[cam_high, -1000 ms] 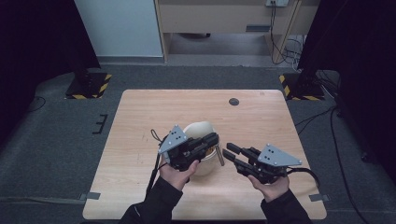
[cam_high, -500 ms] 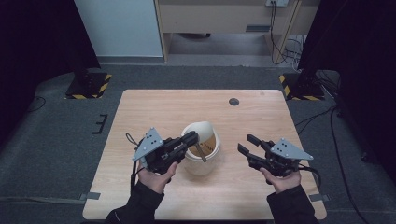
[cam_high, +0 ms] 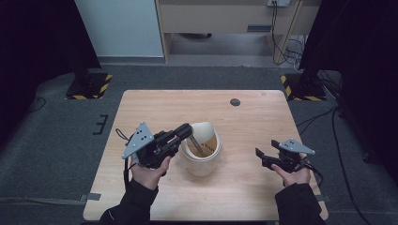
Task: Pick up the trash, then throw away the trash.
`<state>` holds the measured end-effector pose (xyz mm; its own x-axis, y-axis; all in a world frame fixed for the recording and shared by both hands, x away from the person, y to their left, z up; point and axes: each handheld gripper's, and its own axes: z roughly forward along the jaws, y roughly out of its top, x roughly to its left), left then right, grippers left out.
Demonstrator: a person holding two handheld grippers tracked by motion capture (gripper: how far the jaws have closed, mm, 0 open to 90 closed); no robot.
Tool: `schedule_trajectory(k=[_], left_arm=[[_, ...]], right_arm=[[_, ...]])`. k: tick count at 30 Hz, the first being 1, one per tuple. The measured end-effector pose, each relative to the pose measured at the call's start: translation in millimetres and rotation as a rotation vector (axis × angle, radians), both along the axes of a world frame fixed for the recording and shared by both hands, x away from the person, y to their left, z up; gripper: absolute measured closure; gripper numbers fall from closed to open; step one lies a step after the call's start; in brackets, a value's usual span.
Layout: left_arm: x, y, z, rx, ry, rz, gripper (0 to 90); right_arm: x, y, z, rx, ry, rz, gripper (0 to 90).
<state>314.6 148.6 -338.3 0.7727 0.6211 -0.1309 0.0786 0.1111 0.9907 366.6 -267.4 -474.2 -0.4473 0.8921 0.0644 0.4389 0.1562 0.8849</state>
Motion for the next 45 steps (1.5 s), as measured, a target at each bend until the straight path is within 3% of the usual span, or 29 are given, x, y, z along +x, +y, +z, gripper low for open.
schedule_trajectory(k=[4, 8, 17, 24, 38, 41, 45], left_arm=[[0.3, 2.2, 2.6, -0.005, -0.017, 0.003, 82.0], [1.3, 2.3, 1.9, -0.001, -0.02, -0.002, 82.0], [7.8, -6.4, -9.9, 0.039, -0.028, -0.01, 82.0], [15.0, -16.5, -26.7, 0.094, -0.03, -0.015, 82.0], [25.7, -33.3, -58.1, 0.184, 0.028, -0.04, 81.7], [27.9, -35.3, -63.2, 0.192, 0.043, -0.041, 77.6], [26.6, -33.6, -61.5, 0.166, 0.05, -0.045, 68.5]], right_arm=[[6.1, -12.5, -13.1, -0.032, 0.066, -0.044, 21.4], [9.5, -19.0, -18.8, -0.037, 0.09, -0.066, 20.4], [11.3, -15.5, -22.4, -0.061, 0.099, -0.033, 19.0], [11.6, -13.6, -23.4, -0.082, 0.101, -0.012, 18.9], [12.6, -8.8, -24.8, -0.101, 0.107, 0.017, 18.9], [12.6, -8.9, -24.8, -0.101, 0.107, 0.018, 18.9], [12.5, -8.5, -24.5, -0.101, 0.109, 0.019, 18.9]])
